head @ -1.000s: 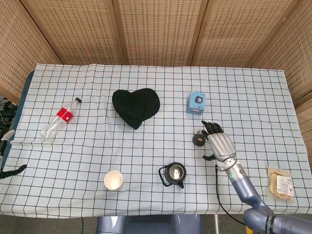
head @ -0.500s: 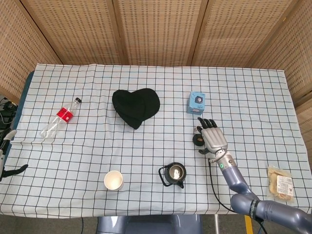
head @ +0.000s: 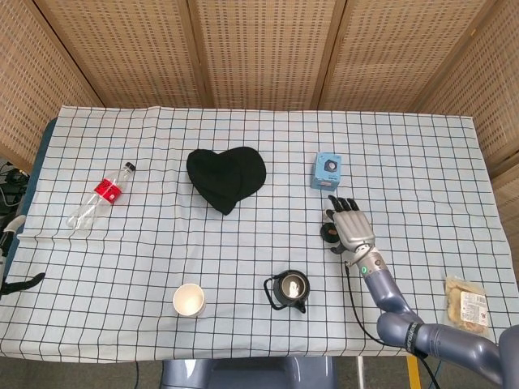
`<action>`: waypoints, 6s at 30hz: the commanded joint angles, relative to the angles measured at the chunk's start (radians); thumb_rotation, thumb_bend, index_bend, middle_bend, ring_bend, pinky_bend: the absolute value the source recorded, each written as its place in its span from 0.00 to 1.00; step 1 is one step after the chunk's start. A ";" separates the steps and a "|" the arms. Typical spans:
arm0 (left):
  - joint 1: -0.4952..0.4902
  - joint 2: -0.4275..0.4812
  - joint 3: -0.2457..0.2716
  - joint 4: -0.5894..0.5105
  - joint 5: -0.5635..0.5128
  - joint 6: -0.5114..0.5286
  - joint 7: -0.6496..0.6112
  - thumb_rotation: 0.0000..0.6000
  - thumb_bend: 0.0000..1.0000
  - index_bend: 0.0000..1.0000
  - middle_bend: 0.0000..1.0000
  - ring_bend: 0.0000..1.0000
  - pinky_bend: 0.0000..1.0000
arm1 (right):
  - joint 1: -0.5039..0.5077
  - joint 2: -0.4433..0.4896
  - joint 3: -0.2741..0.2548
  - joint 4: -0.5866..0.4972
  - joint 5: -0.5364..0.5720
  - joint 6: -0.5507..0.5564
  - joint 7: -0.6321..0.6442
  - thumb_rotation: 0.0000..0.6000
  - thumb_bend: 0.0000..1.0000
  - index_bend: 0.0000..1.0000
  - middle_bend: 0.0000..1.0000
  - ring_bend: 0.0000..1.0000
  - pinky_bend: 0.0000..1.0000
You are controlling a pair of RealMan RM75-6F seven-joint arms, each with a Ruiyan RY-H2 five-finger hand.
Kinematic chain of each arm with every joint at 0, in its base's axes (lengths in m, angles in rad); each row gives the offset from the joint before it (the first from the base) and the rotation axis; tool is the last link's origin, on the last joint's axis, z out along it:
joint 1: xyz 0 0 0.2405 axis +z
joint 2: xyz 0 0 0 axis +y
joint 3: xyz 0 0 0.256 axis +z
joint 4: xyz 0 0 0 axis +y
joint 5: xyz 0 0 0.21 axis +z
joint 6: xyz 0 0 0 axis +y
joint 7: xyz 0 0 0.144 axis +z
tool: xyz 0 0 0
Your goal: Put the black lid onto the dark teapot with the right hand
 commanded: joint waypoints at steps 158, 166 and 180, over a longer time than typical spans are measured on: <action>0.008 0.008 0.010 -0.014 0.021 0.024 -0.005 1.00 0.02 0.00 0.00 0.00 0.00 | -0.060 0.041 -0.190 -0.583 -0.183 0.294 -0.277 1.00 0.95 0.41 0.00 0.00 0.00; 0.008 0.007 0.008 -0.018 0.017 0.024 0.000 1.00 0.02 0.00 0.00 0.00 0.00 | -0.064 0.035 -0.202 -0.595 -0.163 0.309 -0.312 1.00 0.99 0.46 0.00 0.00 0.00; 0.008 0.006 0.010 -0.021 0.023 0.026 0.005 1.00 0.02 0.00 0.00 0.00 0.00 | -0.072 0.005 -0.222 -0.572 -0.163 0.306 -0.313 1.00 0.98 0.49 0.00 0.00 0.00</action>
